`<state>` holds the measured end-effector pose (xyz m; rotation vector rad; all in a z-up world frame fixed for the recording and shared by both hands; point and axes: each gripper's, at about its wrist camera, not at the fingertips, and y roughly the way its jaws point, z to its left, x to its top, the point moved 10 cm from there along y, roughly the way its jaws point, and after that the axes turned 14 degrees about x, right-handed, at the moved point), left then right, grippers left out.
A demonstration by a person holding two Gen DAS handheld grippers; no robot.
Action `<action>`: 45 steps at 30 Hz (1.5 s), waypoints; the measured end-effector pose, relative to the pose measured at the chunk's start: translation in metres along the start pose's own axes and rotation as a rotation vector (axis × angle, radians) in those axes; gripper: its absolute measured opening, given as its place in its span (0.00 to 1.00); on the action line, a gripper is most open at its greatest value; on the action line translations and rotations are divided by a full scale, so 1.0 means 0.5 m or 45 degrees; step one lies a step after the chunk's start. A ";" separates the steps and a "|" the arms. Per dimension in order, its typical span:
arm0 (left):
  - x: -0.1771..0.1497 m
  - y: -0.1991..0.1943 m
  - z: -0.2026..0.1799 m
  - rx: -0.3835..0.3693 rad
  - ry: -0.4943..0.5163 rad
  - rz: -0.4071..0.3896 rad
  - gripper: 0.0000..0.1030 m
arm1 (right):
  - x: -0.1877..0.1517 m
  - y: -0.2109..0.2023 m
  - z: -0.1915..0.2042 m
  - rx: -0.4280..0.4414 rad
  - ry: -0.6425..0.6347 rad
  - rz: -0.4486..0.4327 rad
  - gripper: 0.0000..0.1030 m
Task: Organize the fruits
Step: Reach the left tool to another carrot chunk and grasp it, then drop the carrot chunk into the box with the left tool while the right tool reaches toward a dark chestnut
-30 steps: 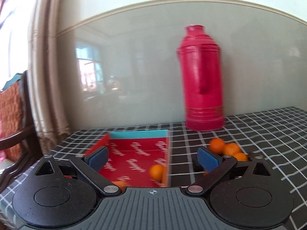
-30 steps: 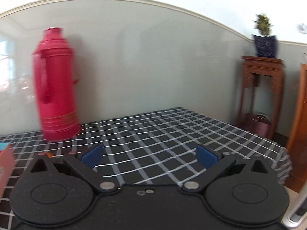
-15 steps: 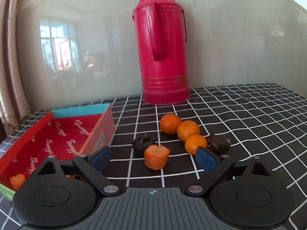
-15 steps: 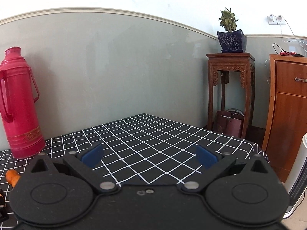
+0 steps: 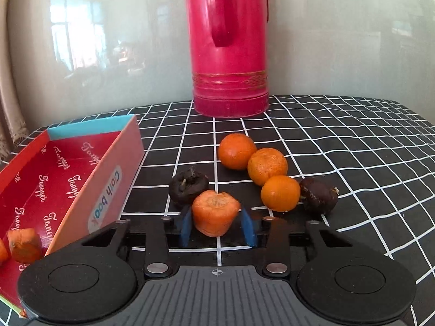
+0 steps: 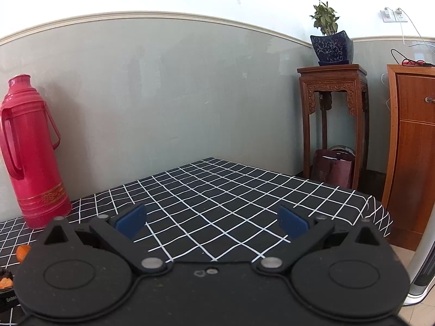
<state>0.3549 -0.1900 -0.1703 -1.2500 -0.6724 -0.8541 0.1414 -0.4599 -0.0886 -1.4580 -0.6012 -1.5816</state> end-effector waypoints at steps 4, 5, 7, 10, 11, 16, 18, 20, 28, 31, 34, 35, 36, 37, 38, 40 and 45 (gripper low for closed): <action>0.003 -0.006 0.006 -0.003 -0.010 -0.006 0.34 | -0.001 -0.002 0.015 0.017 -0.018 -0.002 0.94; 0.003 -0.008 0.007 -0.004 -0.012 -0.010 0.34 | -0.001 -0.001 0.016 0.019 -0.019 -0.001 0.94; 0.003 -0.014 0.009 -0.011 -0.009 -0.021 0.34 | -0.003 0.000 0.020 0.024 -0.018 0.006 0.94; 0.004 -0.024 0.010 -0.016 -0.002 -0.040 0.34 | -0.006 0.002 0.023 0.027 -0.023 0.016 0.94; 0.005 -0.028 0.011 -0.015 0.000 -0.049 0.34 | -0.008 0.002 0.026 0.031 -0.025 0.021 0.94; 0.015 -0.058 0.027 0.012 0.013 -0.130 0.34 | -0.013 0.003 0.040 0.043 -0.051 0.027 0.94; 0.020 -0.072 0.038 0.022 0.012 -0.163 0.34 | -0.015 0.005 0.047 0.051 -0.057 0.034 0.94; 0.026 -0.084 0.054 0.037 0.002 -0.194 0.34 | -0.017 0.007 0.053 0.057 -0.063 0.039 0.94; 0.056 -0.111 0.178 0.220 -0.120 -0.296 0.34 | -0.030 0.012 0.101 0.118 -0.102 0.070 0.94; 0.048 -0.090 0.234 0.276 -0.182 -0.221 0.34 | -0.038 0.015 0.128 0.158 -0.123 0.092 0.94; 0.035 -0.068 0.285 0.326 -0.236 -0.134 0.34 | -0.043 0.013 0.155 0.191 -0.139 0.100 0.94; 0.030 -0.060 0.300 0.340 -0.249 -0.110 0.34 | -0.045 0.013 0.163 0.204 -0.142 0.103 0.94; 0.026 -0.053 0.310 0.348 -0.251 -0.086 0.35 | -0.047 0.013 0.171 0.218 -0.145 0.108 0.94; 0.020 -0.046 0.319 0.356 -0.251 -0.061 0.35 | -0.050 0.013 0.181 0.231 -0.149 0.114 0.94; 0.015 -0.039 0.328 0.361 -0.259 -0.034 0.35 | -0.052 0.014 0.189 0.244 -0.154 0.120 0.94; 0.000 -0.027 0.340 0.357 -0.268 0.022 0.35 | -0.059 0.015 0.207 0.272 -0.165 0.136 0.94; -0.010 -0.030 0.384 0.351 -0.344 0.057 0.72 | -0.077 0.023 0.252 0.352 -0.184 0.182 0.94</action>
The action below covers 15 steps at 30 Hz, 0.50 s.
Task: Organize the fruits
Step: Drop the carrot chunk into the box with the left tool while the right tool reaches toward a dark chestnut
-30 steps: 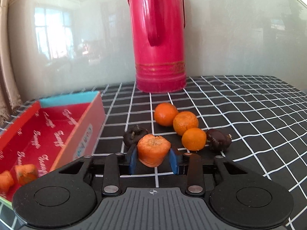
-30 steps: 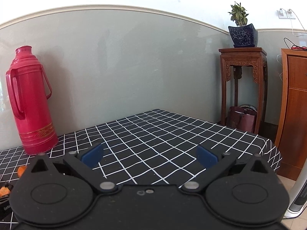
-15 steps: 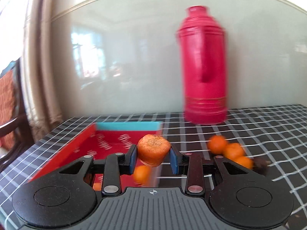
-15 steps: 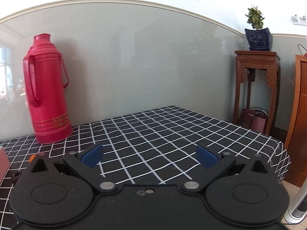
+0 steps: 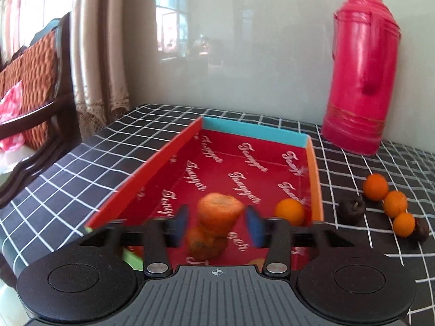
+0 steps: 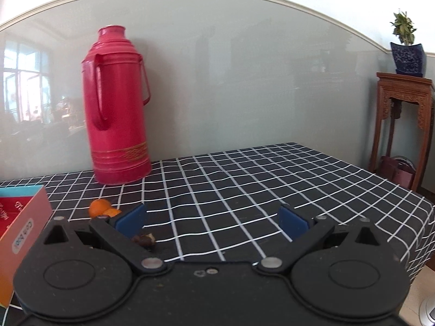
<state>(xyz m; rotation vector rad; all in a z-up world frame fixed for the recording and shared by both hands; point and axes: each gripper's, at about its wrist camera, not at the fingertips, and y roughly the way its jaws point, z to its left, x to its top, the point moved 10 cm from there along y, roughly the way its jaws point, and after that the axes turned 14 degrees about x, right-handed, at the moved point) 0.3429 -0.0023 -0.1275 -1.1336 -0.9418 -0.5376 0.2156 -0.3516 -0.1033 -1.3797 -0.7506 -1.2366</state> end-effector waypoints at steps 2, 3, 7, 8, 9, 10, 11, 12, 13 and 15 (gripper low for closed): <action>0.010 -0.010 0.028 0.035 -0.034 -0.044 0.85 | -0.007 0.011 0.016 0.037 -0.006 0.029 0.94; 0.016 -0.016 0.038 0.046 -0.038 -0.072 0.85 | -0.011 0.017 0.024 0.056 -0.010 0.046 0.94; 0.026 -0.025 0.073 0.076 -0.040 -0.111 0.89 | -0.024 0.040 0.057 0.126 -0.027 0.103 0.94; 0.028 -0.025 0.085 0.087 -0.047 -0.117 0.92 | -0.026 0.045 0.063 0.138 -0.035 0.115 0.94; 0.031 -0.027 0.098 0.101 -0.059 -0.126 0.94 | -0.029 0.051 0.070 0.153 -0.041 0.127 0.94; 0.033 -0.028 0.112 0.117 -0.071 -0.138 0.95 | -0.032 0.057 0.077 0.173 -0.044 0.136 0.94; 0.036 -0.031 0.125 0.132 -0.083 -0.147 0.96 | -0.035 0.063 0.082 0.189 -0.044 0.147 0.94; 0.038 -0.033 0.141 0.145 -0.095 -0.153 0.96 | -0.037 0.068 0.087 0.199 -0.046 0.157 0.94; 0.039 -0.032 0.155 0.156 -0.108 -0.155 0.97 | -0.041 0.073 0.092 0.210 -0.050 0.168 0.93; 0.040 -0.025 0.179 0.174 -0.130 -0.147 0.97 | -0.047 0.088 0.101 0.229 -0.061 0.197 0.87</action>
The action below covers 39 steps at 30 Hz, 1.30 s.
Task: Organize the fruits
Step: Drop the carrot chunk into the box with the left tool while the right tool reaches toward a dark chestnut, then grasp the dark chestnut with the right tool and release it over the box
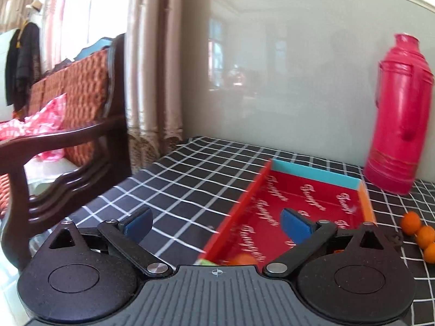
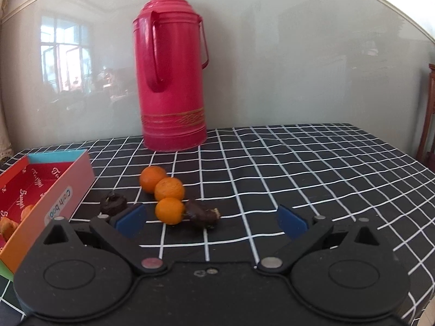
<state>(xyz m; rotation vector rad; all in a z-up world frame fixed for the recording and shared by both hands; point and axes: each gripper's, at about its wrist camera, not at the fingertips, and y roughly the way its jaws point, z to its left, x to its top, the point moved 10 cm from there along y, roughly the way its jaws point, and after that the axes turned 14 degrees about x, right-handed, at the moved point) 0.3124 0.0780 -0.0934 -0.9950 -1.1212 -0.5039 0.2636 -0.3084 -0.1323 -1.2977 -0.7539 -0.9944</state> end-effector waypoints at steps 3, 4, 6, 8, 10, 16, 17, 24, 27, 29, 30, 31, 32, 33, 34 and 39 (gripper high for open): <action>0.000 0.017 0.034 0.026 -0.028 0.018 0.97 | -0.003 0.026 0.000 0.005 0.009 0.035 0.70; 0.000 0.023 0.046 0.036 -0.037 0.022 0.97 | -0.005 0.033 -0.004 0.011 0.035 0.045 0.67; 0.002 0.034 0.070 0.060 -0.055 0.022 0.97 | -0.010 0.045 -0.012 0.026 0.100 0.057 0.64; 0.002 0.043 0.092 0.080 -0.069 0.026 0.97 | -0.017 0.054 -0.021 0.007 0.132 0.076 0.63; 0.000 0.054 0.112 0.097 -0.083 0.035 0.97 | -0.022 0.065 -0.028 -0.009 0.154 0.094 0.54; -0.003 0.073 0.147 0.121 -0.121 0.065 0.97 | -0.030 0.086 -0.046 -0.031 0.222 0.110 0.47; -0.003 0.075 0.150 0.122 -0.125 0.067 0.97 | -0.029 0.088 -0.045 -0.029 0.220 0.110 0.47; -0.005 0.072 0.151 0.118 -0.122 0.060 0.97 | -0.020 0.109 -0.045 -0.013 0.192 0.133 0.40; -0.004 0.072 0.150 0.120 -0.124 0.059 0.97 | -0.019 0.108 -0.041 0.015 0.201 0.120 0.27; -0.004 0.072 0.150 0.124 -0.124 0.058 0.97 | -0.019 0.105 -0.037 0.008 0.187 0.123 0.26; -0.005 0.072 0.150 0.125 -0.125 0.058 0.97 | -0.017 0.103 -0.037 0.011 0.189 0.120 0.26; -0.005 0.072 0.152 0.126 -0.126 0.057 0.97 | -0.016 0.098 -0.035 0.018 0.199 0.109 0.26; -0.005 0.072 0.153 0.128 -0.127 0.057 0.97 | -0.012 0.093 -0.033 0.026 0.202 0.095 0.26; -0.005 0.073 0.155 0.130 -0.130 0.056 0.97 | -0.006 0.086 -0.027 0.037 0.195 0.077 0.26; -0.005 0.073 0.157 0.134 -0.132 0.056 0.97 | 0.001 0.076 -0.017 0.063 0.184 0.055 0.26; -0.005 0.076 0.167 0.146 -0.147 0.063 0.97 | 0.026 0.031 0.080 0.294 0.069 -0.039 0.26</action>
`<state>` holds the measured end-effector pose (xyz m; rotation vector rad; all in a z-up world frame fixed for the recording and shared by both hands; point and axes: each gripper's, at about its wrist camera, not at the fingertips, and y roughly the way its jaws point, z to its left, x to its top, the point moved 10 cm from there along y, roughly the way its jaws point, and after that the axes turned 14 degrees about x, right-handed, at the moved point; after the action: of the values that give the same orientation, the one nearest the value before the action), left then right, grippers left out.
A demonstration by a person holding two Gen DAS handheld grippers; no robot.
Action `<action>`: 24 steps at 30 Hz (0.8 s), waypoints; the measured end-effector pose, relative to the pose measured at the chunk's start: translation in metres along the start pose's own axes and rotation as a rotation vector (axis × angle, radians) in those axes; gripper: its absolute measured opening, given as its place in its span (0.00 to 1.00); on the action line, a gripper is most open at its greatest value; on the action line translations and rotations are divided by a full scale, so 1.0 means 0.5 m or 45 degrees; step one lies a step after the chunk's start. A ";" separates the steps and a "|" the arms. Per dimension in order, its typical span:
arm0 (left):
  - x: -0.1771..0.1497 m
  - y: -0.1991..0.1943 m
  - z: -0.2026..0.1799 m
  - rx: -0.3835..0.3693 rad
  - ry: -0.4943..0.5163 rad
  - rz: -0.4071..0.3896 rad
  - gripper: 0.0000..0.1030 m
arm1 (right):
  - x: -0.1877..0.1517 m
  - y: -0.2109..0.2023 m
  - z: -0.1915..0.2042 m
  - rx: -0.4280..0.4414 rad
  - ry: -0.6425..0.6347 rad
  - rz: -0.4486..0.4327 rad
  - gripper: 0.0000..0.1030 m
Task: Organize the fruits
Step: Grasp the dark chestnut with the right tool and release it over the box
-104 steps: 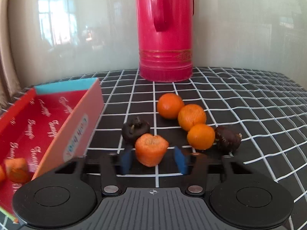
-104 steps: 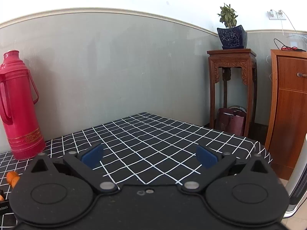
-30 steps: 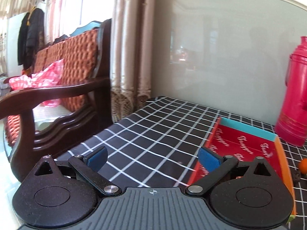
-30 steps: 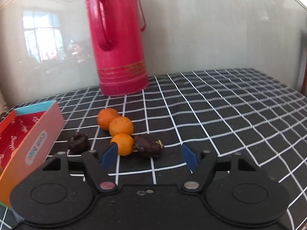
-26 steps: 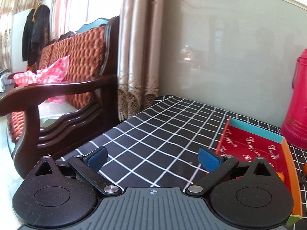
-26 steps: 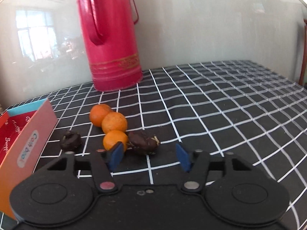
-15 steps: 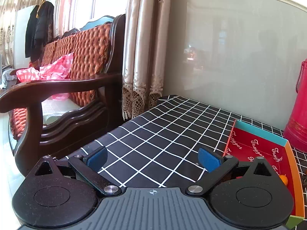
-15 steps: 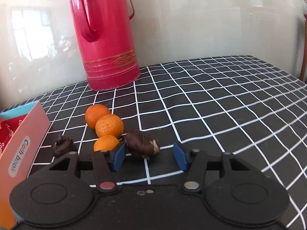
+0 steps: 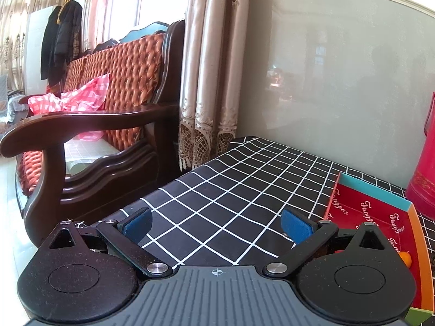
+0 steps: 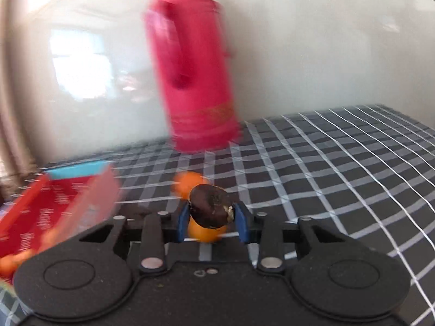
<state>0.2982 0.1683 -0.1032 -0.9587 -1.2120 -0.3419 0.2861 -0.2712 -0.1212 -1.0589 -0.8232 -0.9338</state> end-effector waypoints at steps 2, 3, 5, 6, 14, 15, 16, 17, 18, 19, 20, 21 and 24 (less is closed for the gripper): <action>0.000 0.000 0.004 0.008 0.001 -0.002 0.97 | 0.000 -0.002 0.055 0.128 -0.054 -0.006 0.26; -0.001 0.000 0.005 0.012 0.003 -0.004 0.97 | -0.002 -0.003 0.083 0.190 -0.088 -0.005 0.26; -0.001 -0.002 0.007 0.019 0.009 -0.009 0.97 | -0.008 -0.001 0.136 0.296 -0.157 0.006 0.26; -0.002 -0.002 0.009 0.024 0.014 -0.011 0.97 | -0.015 -0.001 0.160 0.337 -0.183 0.015 0.26; -0.004 0.000 0.019 0.054 0.033 -0.017 0.97 | -0.054 0.011 0.283 0.484 -0.338 0.071 0.26; -0.004 0.000 0.020 0.058 0.035 -0.019 0.97 | -0.056 0.011 0.290 0.484 -0.348 0.073 0.26; -0.004 -0.001 0.022 0.061 0.036 -0.022 0.97 | -0.057 0.015 0.293 0.480 -0.354 0.075 0.28; -0.004 0.000 0.023 0.063 0.036 -0.023 0.97 | -0.057 0.017 0.295 0.471 -0.360 0.076 0.30; -0.004 0.000 0.025 0.065 0.036 -0.024 0.97 | -0.056 0.017 0.295 0.463 -0.363 0.071 0.35; -0.004 0.001 0.026 0.067 0.036 -0.023 0.97 | -0.052 0.015 0.293 0.459 -0.361 0.057 0.45; -0.004 0.001 0.026 0.068 0.035 -0.022 0.97 | -0.049 0.013 0.293 0.453 -0.357 0.034 0.51; -0.004 0.002 0.027 0.069 0.032 -0.020 0.97 | -0.042 0.004 0.284 0.441 -0.353 0.000 0.60; -0.004 0.002 0.024 0.060 0.021 -0.014 0.97 | -0.018 -0.013 0.263 0.374 -0.362 -0.082 0.70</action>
<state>0.2904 0.1776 -0.1049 -0.9068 -1.2056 -0.3281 0.2625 -0.1454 -0.0899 -0.9216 -1.1971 -0.6965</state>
